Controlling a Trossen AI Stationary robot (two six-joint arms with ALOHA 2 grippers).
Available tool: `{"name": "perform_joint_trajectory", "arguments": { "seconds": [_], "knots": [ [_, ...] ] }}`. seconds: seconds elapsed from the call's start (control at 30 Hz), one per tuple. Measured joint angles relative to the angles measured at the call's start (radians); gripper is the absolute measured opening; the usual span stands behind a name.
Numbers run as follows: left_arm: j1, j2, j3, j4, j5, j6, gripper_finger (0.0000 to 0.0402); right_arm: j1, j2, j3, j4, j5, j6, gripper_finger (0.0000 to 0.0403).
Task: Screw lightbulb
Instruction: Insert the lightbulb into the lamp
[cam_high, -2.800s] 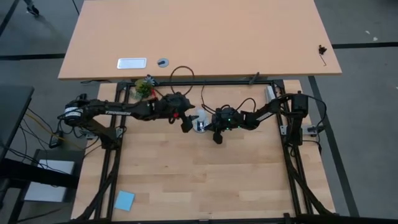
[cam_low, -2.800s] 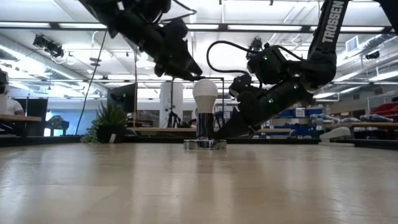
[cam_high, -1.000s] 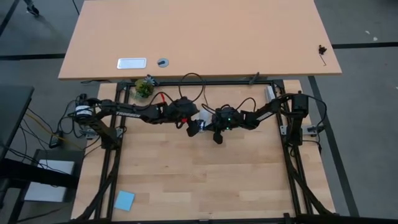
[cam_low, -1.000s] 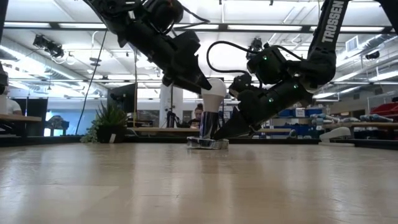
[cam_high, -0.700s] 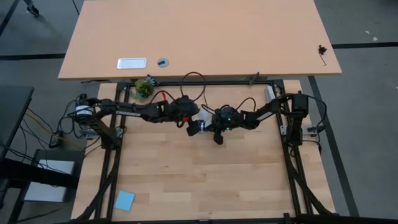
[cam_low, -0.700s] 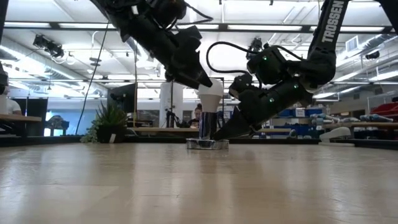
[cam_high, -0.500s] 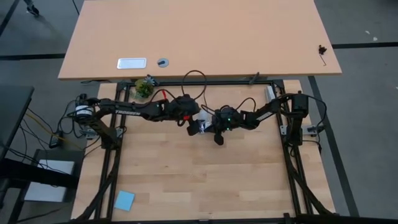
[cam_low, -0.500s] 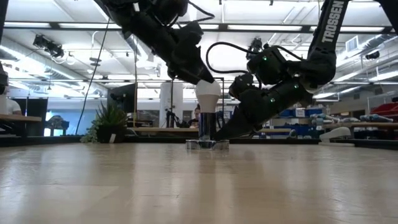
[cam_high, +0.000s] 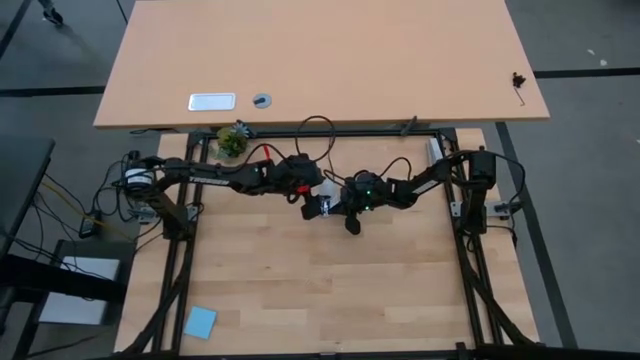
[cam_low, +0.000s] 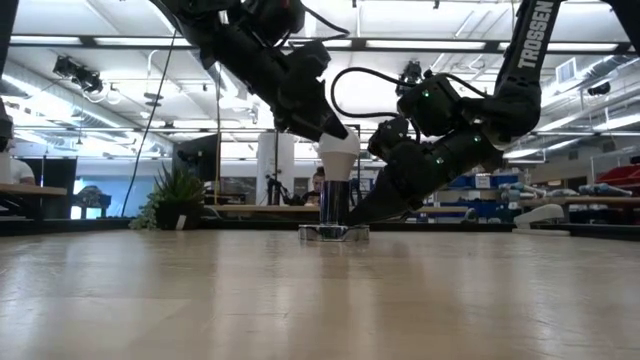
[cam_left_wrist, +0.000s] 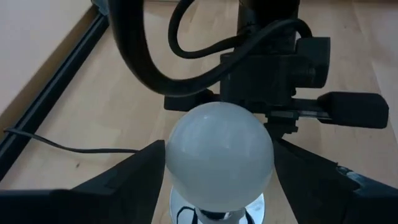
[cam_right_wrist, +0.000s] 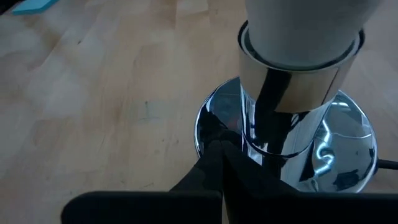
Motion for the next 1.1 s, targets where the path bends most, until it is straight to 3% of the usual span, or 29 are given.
{"name": "perform_joint_trajectory", "arguments": {
  "seconds": [0.37,0.73,1.1],
  "knots": [
    [-0.013,0.002,-0.002,0.018,-0.106,-0.100,0.0271,0.000,0.000,0.000,0.003,0.008,0.014,0.0007],
    [-0.085,0.004,-0.005,0.017,-0.395,-0.345,0.0265,-0.002,0.000,0.001,0.006,0.037,0.150,0.0007],
    [-0.082,-0.004,-0.003,0.016,-0.287,-0.291,0.0275,0.000,0.000,0.000,0.004,0.035,0.143,0.0007]
  ]
}}
